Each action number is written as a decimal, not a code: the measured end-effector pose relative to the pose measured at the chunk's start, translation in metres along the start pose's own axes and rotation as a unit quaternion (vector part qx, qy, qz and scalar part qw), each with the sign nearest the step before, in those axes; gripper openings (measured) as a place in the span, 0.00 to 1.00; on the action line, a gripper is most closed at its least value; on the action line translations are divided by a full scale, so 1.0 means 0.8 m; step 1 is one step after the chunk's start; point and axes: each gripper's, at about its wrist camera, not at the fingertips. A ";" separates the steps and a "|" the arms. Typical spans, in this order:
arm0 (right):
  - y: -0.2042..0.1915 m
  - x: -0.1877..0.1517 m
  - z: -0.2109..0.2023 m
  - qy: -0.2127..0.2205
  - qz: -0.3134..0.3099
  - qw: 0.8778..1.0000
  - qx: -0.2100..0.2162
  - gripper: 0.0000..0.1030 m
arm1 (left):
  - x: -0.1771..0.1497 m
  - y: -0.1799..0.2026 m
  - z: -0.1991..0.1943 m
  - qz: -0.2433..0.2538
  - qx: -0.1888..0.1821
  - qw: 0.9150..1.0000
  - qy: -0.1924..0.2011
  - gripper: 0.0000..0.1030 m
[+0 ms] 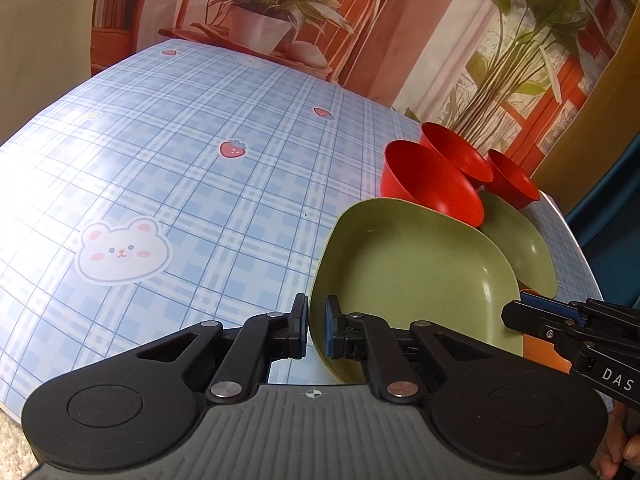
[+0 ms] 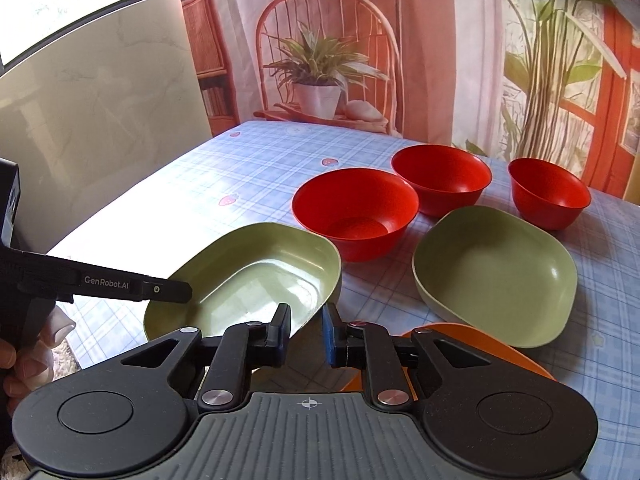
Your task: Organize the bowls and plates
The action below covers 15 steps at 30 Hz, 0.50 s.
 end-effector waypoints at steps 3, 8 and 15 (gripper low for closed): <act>0.006 0.002 -0.010 0.010 0.010 1.000 -0.002 0.16 | 0.006 0.014 -0.009 0.021 -0.008 1.000 0.014 0.09; 0.024 0.006 -0.036 0.033 0.026 0.999 -0.019 0.16 | 0.017 0.047 -0.020 0.068 -0.041 0.997 0.023 0.09; 0.066 -0.002 -0.083 0.063 0.056 0.995 -0.061 0.16 | 0.014 0.115 -0.013 0.139 -0.089 0.986 0.002 0.12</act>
Point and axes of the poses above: each gripper's, at about its wrist camera, not at the fingertips, and z roughly the way its jaws point, y to its right, x to its top, and after that the axes turned 12 degrees about y, right-handed
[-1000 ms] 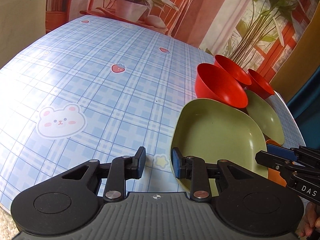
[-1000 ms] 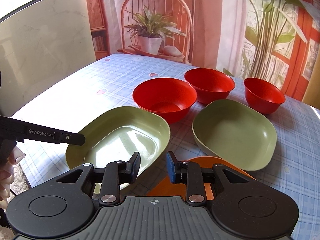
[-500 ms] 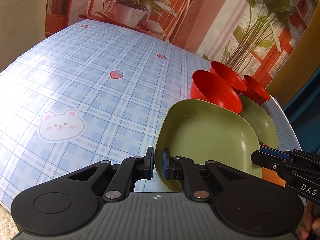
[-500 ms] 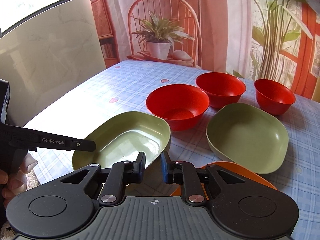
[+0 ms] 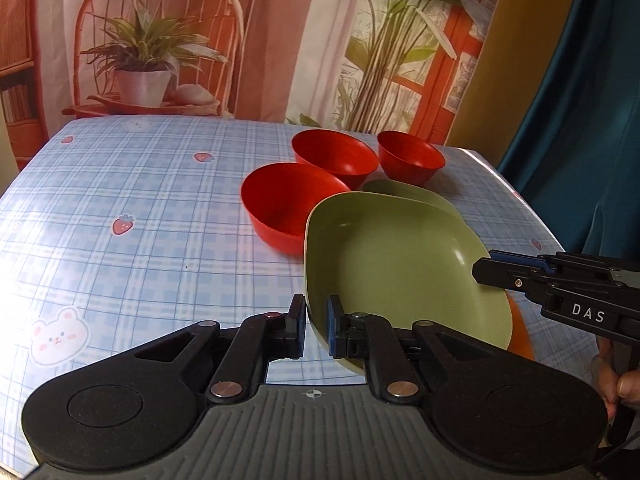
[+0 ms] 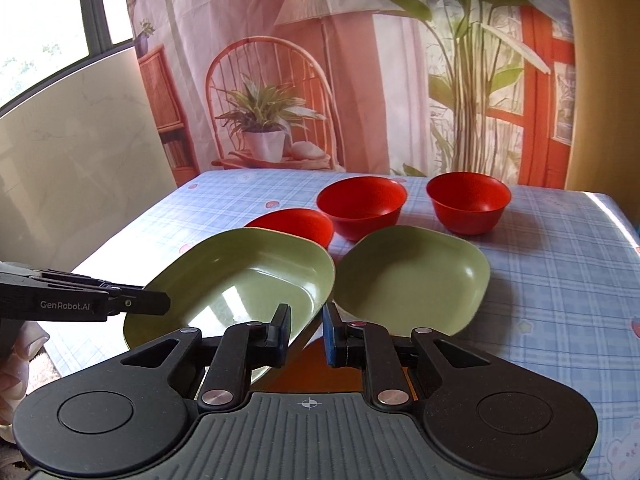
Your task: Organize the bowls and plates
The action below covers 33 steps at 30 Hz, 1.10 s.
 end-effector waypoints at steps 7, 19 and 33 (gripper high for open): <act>0.058 -0.017 -0.037 0.011 0.035 0.998 -0.051 0.17 | -0.013 0.059 0.029 0.065 -0.054 0.995 -0.043 0.14; 0.083 -0.056 -0.037 -0.019 0.058 0.996 -0.070 0.20 | -0.044 0.088 0.052 0.109 -0.049 0.988 -0.099 0.15; 0.078 -0.059 -0.034 -0.042 0.049 0.996 -0.063 0.23 | -0.041 0.079 0.049 0.075 -0.057 0.990 -0.102 0.15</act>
Point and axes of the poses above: each gripper's, at about its wrist camera, not at the fingertips, and z roughly the way its jaws point, y to its right, x to its top, and after that the axes turned 12 degrees about y, right-handed
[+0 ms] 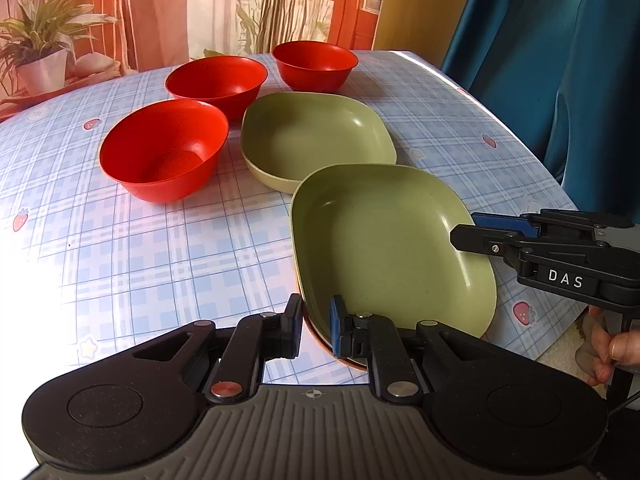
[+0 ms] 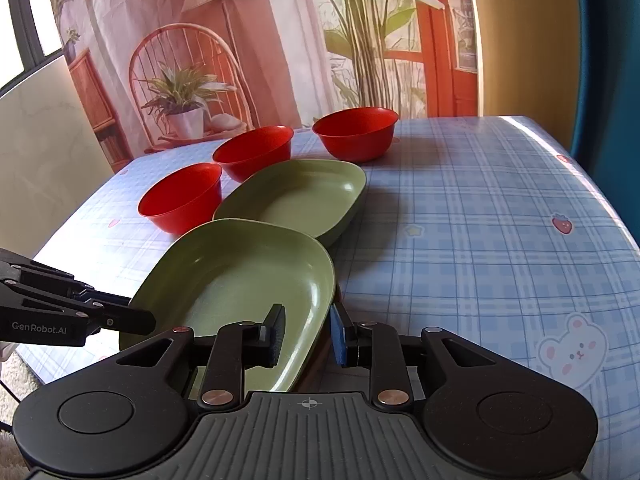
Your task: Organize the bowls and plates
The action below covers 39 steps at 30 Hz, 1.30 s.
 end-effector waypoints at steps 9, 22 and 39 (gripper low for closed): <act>0.001 0.011 0.000 0.012 -0.014 1.000 -0.011 0.28 | 0.009 -0.023 -0.004 -0.043 0.001 0.999 0.027 0.18; 0.015 0.068 0.051 0.051 -0.025 0.998 -0.017 0.28 | 0.074 -0.047 0.045 -0.072 0.031 0.995 0.065 0.36; 0.060 0.055 0.128 0.018 0.049 0.999 -0.005 0.28 | 0.090 -0.053 0.119 -0.057 0.033 0.997 0.030 0.36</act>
Point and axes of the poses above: each gripper's, at about its wrist camera, not at the fingertips, and z roughly the way its jaws point, y to its right, x to its top, and after that the axes turned 12 degrees about y, right-handed
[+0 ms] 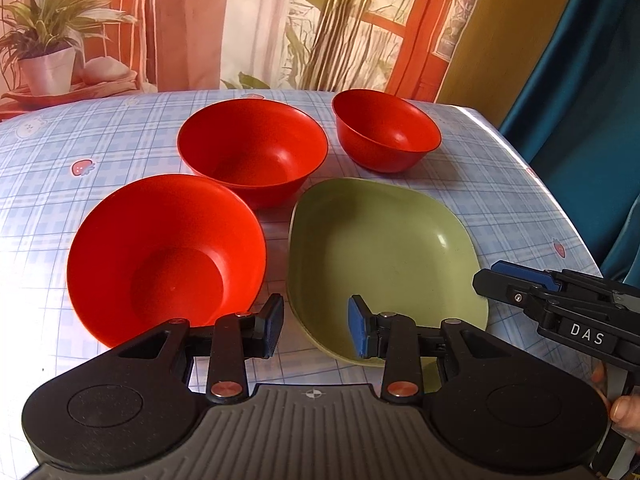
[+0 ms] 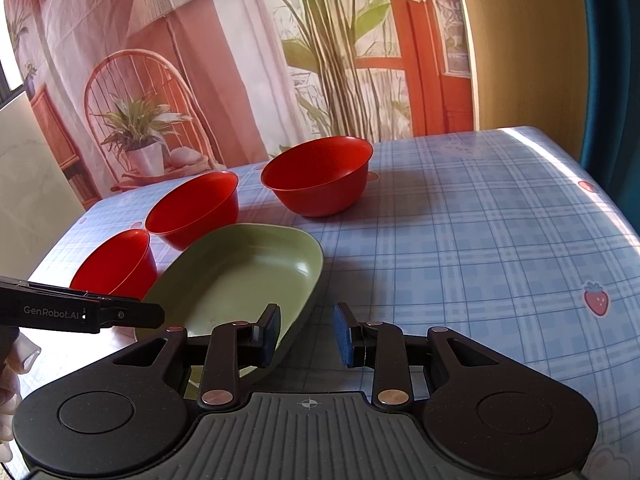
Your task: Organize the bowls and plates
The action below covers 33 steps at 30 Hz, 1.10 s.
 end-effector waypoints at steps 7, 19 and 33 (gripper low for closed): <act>0.002 -0.003 0.008 -0.002 0.016 1.000 0.004 0.18 | 0.007 0.004 0.001 0.003 -0.005 1.000 0.009 0.22; -0.014 0.033 -0.047 0.060 -0.001 0.998 0.004 0.19 | 0.033 0.028 -0.068 0.027 -0.028 0.996 0.083 0.23; -0.046 -0.008 -0.130 0.036 -0.012 0.999 0.002 0.19 | -0.028 0.046 -0.141 0.039 -0.057 0.995 0.068 0.27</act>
Point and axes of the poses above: each gripper's, at about its wrist camera, not at the fingertips, and z roughly the way its jaws point, y to its right, x to its top, and after that the axes turned 12 degrees about y, right-handed
